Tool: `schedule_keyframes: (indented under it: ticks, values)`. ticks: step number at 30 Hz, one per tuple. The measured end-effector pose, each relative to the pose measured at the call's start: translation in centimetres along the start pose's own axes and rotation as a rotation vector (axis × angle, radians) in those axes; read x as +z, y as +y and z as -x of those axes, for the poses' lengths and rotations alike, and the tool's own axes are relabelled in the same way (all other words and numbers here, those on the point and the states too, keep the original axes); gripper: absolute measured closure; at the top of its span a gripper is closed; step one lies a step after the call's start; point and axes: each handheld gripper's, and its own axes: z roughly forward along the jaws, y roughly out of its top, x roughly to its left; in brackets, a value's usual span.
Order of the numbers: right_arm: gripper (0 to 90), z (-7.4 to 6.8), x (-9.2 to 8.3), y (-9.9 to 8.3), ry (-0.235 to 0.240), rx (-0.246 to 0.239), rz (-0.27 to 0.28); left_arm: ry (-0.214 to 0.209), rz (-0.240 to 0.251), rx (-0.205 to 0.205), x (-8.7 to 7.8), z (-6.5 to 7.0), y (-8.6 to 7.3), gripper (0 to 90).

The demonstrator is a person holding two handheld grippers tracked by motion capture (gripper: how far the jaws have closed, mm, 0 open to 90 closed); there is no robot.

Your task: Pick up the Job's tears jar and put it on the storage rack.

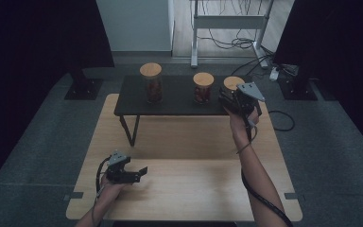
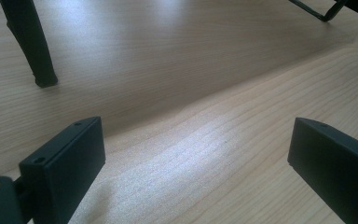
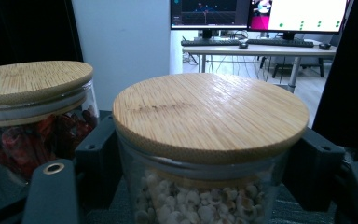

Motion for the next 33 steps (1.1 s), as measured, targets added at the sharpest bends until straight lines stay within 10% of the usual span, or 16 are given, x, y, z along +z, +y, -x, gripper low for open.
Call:
schedule_keyframes:
  ticks: [33]
  values:
    - [13.9,1.6,-6.4,-3.5,0.069,0.102,0.119,-0.001,-0.009,0.030,0.0,1.3,-0.1,3.4]
